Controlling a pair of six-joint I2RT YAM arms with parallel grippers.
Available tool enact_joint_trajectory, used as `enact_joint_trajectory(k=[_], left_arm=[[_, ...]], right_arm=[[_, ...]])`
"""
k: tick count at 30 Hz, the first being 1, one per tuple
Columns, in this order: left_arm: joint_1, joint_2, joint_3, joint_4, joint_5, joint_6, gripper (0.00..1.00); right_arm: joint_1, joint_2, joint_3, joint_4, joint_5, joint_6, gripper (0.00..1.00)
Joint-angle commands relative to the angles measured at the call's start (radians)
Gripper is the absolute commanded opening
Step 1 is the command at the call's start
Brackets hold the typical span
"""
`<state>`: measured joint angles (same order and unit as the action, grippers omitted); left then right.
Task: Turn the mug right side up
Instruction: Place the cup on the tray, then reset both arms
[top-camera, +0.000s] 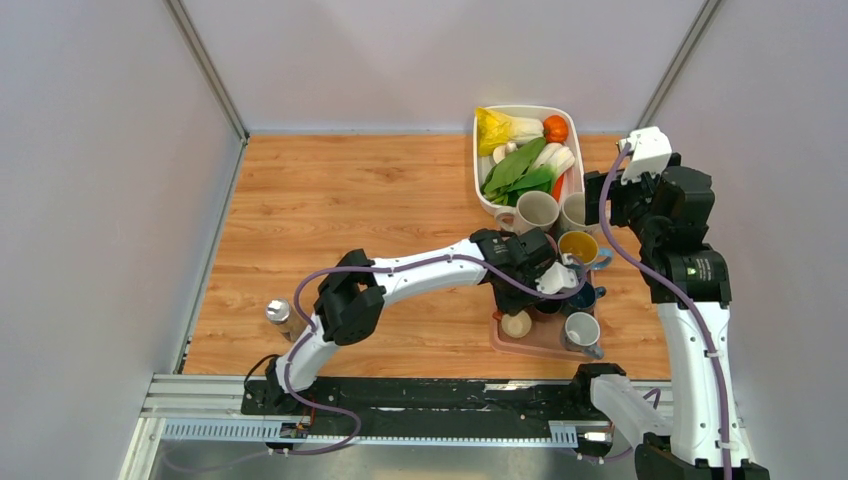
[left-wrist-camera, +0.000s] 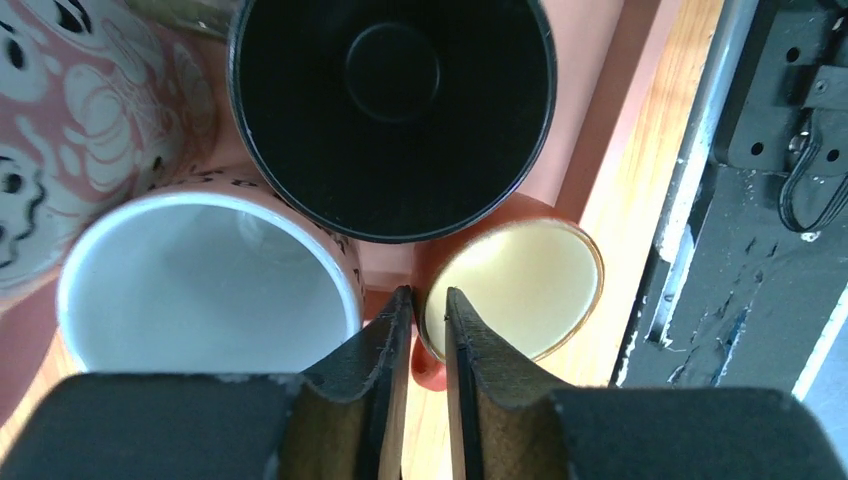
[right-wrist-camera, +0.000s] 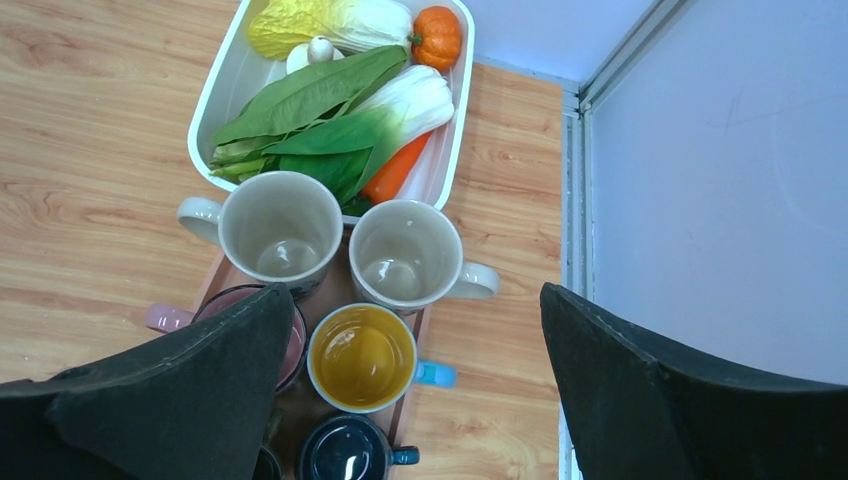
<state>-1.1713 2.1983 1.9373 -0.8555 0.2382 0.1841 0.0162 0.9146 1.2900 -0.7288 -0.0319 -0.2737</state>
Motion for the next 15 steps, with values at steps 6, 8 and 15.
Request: enact_joint_trajectory(k=[6, 8, 15], left_arm=[[-0.003, -0.089, 0.129, -0.095, 0.047, 0.037, 0.41], [-0.002, -0.119, 0.152, -0.135, 0.046, 0.057, 0.42], [0.072, -0.325, 0.08, -0.179, -0.005, 0.083, 0.48]], right_arm=[[-0.004, -0.006, 0.038, -0.071, 0.084, 0.047, 1.0], [-0.004, -0.011, 0.036, -0.069, 0.072, 0.061, 1.0], [-0.002, 0.014, 0.098, -0.013, 0.147, 0.221, 1.0]])
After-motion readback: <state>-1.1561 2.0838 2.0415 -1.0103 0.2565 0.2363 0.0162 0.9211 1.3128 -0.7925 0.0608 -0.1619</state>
